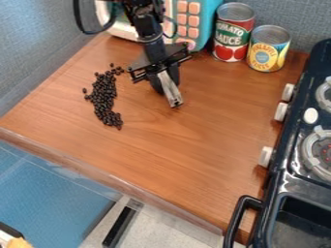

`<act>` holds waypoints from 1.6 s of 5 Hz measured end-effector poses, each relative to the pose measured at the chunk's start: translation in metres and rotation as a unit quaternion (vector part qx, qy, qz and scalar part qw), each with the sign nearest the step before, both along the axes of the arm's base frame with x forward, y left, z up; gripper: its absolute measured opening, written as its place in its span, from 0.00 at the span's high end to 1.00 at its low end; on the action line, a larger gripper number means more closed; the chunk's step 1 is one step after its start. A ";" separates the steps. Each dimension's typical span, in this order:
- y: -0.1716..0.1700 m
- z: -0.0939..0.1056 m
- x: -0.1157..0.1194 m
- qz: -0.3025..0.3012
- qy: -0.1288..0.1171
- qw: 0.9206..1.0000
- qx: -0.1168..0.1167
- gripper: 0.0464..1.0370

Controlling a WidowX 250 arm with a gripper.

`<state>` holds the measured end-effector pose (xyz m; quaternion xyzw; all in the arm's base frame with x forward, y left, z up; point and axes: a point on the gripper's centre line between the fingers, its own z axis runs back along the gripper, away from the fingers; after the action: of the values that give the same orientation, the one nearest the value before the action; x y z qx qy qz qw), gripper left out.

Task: Sweep into pile

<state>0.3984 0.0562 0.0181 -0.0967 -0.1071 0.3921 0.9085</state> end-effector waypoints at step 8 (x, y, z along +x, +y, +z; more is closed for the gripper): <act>0.070 0.015 -0.036 0.055 -0.021 0.998 -0.025 0.66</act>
<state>0.3619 0.1266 0.0332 -0.1218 -0.1216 0.4421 0.8803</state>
